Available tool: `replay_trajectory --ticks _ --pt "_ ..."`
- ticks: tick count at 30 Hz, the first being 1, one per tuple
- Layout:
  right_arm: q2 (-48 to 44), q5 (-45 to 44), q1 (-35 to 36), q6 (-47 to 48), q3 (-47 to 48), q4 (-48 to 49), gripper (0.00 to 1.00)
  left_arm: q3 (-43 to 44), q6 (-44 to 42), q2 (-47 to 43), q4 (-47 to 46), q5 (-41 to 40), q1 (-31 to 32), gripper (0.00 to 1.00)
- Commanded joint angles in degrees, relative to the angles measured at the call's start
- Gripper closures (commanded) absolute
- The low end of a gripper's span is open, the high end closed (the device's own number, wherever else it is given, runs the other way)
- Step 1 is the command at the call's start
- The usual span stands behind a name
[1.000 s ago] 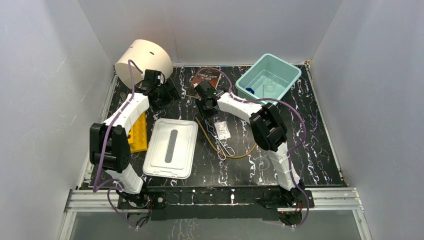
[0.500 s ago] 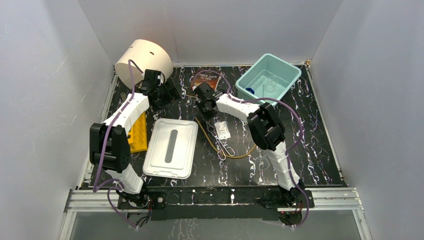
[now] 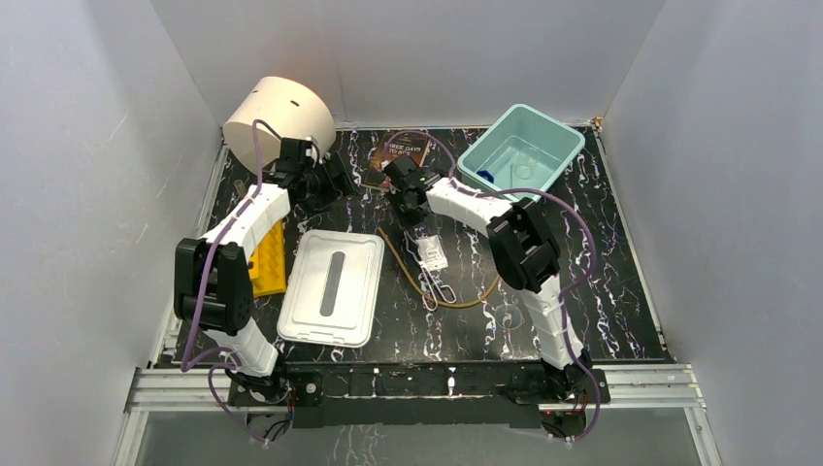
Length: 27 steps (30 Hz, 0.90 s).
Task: Organize the chemistry lab equipment
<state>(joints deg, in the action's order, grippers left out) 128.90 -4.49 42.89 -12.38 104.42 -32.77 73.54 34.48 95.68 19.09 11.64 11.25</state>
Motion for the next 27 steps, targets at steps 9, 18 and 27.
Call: replay_trajectory --ticks 9,18,27 --pt "-14.72 10.77 -8.32 -6.74 -6.05 7.46 1.0 -4.23 -2.02 -1.79 -14.41 21.13 3.33 0.08" --pt "-14.91 15.82 -12.68 -15.51 -4.44 6.56 1.0 -11.88 9.74 2.28 -37.83 26.69 10.87 0.07" --pt "-14.59 19.07 -14.68 -20.93 -3.98 7.83 1.0 -5.96 14.52 11.64 -38.35 23.81 14.16 0.28"
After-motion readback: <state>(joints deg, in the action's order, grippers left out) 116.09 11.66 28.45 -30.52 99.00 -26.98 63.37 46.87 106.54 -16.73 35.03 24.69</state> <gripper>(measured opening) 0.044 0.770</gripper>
